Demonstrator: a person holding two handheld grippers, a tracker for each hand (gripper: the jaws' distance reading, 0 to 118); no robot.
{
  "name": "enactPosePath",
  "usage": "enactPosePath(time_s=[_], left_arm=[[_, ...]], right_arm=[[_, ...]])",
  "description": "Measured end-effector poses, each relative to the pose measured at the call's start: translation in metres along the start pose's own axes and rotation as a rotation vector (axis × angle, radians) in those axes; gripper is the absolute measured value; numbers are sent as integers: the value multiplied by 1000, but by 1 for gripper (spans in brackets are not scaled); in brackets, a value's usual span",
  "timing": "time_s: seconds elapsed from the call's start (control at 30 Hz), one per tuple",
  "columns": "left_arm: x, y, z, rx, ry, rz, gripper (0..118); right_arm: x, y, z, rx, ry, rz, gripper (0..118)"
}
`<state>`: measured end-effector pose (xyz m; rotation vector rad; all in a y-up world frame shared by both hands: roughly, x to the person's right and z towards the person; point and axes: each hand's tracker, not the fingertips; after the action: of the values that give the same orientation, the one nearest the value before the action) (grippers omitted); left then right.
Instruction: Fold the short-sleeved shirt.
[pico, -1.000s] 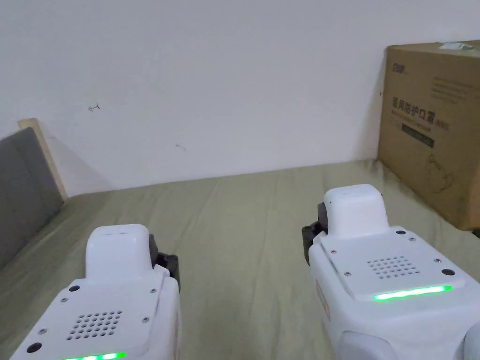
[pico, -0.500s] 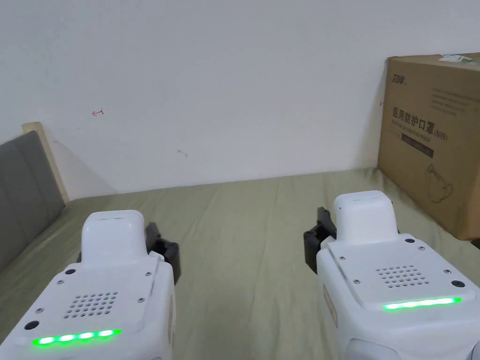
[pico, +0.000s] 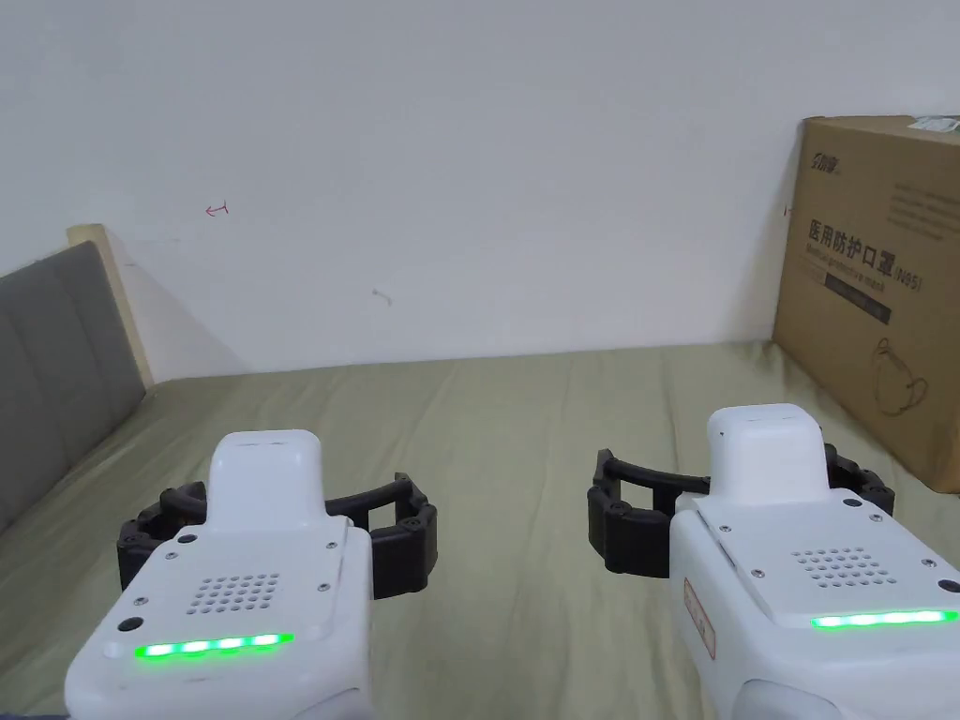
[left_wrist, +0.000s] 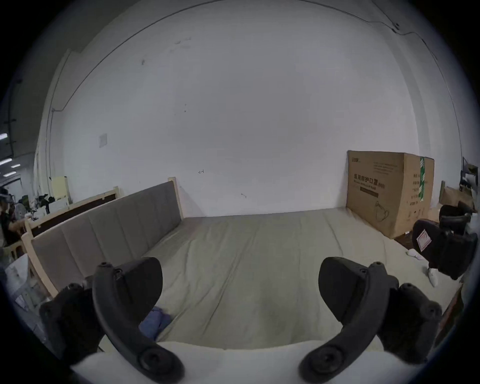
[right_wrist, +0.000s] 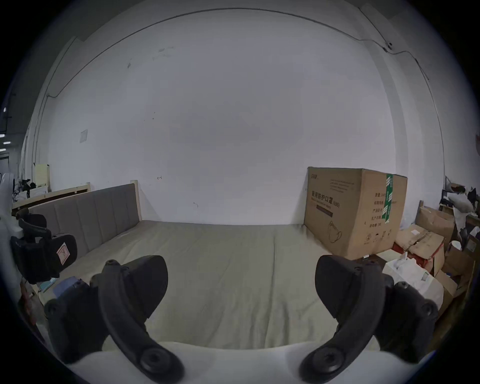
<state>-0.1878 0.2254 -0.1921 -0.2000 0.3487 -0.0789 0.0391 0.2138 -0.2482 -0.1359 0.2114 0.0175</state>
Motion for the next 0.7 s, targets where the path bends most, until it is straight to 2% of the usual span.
enactPosePath(time_s=[0.07,0.2,0.27,0.4,0.53,0.7], left_arm=[[1,-1,1,7,-11,-8,118],[-4,0,-5,-19,-83,63,118],[-3,-1,-6,-68,-45,83,118],[0,-5,-7,-16,-35,20,118],[4,-3,-1,25,-43,-1,118],[5,3,-1,-3,-68,-10,118]], right_arm=[[1,-1,-1,-9,0,-5,114],[2,-3,-3,-7,-17,25,114],[3,-2,-3,-8,-19,34,114],[7,-2,-4,-5,-26,38,114],[5,-2,-6,-13,-44,78,114],[7,0,-6,-8,-33,59,114]])
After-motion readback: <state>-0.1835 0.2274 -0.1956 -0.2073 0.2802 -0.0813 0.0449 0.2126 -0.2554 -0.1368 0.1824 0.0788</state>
